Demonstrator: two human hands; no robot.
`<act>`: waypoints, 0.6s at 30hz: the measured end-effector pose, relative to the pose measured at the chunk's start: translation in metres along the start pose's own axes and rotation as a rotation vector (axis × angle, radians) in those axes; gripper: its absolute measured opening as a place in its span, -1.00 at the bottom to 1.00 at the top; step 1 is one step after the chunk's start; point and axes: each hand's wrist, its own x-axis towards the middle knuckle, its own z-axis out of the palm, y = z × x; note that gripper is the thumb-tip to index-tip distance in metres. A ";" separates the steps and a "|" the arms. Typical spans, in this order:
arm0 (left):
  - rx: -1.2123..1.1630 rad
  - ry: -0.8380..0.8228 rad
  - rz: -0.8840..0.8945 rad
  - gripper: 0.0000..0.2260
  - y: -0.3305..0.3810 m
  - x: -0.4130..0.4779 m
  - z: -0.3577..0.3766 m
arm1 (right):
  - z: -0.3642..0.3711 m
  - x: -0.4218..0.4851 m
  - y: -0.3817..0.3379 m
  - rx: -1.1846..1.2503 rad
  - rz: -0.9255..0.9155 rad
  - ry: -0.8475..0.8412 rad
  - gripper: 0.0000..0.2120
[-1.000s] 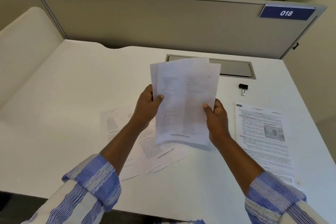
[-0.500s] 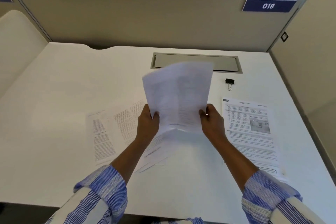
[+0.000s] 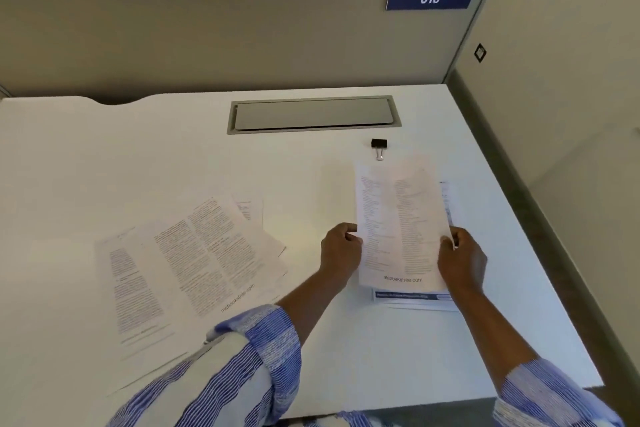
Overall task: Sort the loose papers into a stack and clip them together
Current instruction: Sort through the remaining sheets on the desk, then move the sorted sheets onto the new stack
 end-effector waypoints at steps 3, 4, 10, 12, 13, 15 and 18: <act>0.077 -0.014 -0.015 -0.66 0.000 0.000 0.016 | -0.004 0.007 0.012 -0.033 0.017 0.000 -0.74; 0.100 -0.007 -0.013 -0.65 0.000 0.000 0.021 | -0.006 0.010 0.017 -0.042 0.034 0.001 -0.71; 0.255 -0.009 0.053 -0.70 -0.005 0.000 0.034 | -0.004 0.022 0.035 -0.181 0.131 -0.058 -0.52; 0.287 -0.030 0.030 -0.80 -0.006 -0.001 0.036 | -0.004 0.024 0.037 -0.194 0.143 -0.070 -0.49; 0.298 -0.035 0.033 -0.79 -0.007 -0.001 0.035 | -0.004 0.024 0.035 -0.201 0.145 -0.063 -0.48; 0.283 -0.027 0.039 -0.67 -0.008 -0.002 0.026 | -0.002 0.023 0.027 -0.211 0.100 -0.032 -0.47; 0.257 0.048 0.042 -0.63 -0.018 -0.004 -0.001 | 0.013 0.018 0.006 -0.205 -0.061 -0.016 -0.48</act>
